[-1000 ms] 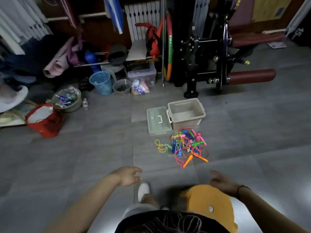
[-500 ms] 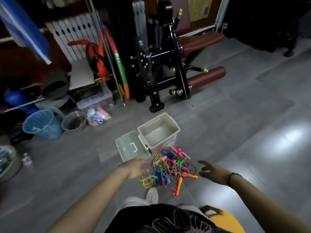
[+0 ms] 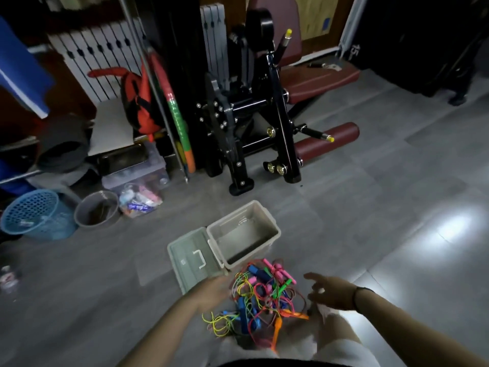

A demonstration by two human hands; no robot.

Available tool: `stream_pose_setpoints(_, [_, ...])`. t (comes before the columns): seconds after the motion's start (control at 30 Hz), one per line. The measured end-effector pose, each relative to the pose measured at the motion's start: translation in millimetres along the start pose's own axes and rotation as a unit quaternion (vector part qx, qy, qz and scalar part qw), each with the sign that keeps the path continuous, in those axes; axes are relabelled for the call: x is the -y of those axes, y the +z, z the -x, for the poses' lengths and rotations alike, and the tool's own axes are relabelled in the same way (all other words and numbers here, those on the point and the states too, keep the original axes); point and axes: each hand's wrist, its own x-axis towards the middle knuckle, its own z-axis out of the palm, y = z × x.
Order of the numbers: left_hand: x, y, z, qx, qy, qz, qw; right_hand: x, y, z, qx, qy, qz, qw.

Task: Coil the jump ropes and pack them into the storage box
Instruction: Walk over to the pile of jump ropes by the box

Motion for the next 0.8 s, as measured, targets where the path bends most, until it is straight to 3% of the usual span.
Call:
stream_pose_setpoints(0.1, [1.5,29.0,-26.6,-0.022,-0.036,0.115,0.992,-11.0,-32.5,-35.5,0.028,-0.025,0.041,0.998])
stream_pose_setpoints(0.23, [-4.8,80.8,-60.7,-0.085,-0.093,0.269,0.955,-27.6,-66.1,-77.9,0.043,-0.088,0.074,0.992])
stream_pose_setpoints(0.37, [-27.9,117.4,-87.5,-0.1,-0.097,0.296,0.945,-41.4,-70.4,-112.8,0.066,-0.117,0.112,0.985])
stream_pose_setpoints(0.53, [-22.9,138.1,-116.8,-0.13,-0.103,0.353,0.921,-48.2,-52.8,-157.6,0.085,-0.143,0.079,0.983])
stream_pose_setpoints(0.8, [69.3,198.7,-182.2,-0.14,-0.131,0.413,0.89,-83.7,22.3,-271.6,0.105,-0.146,0.056,0.982])
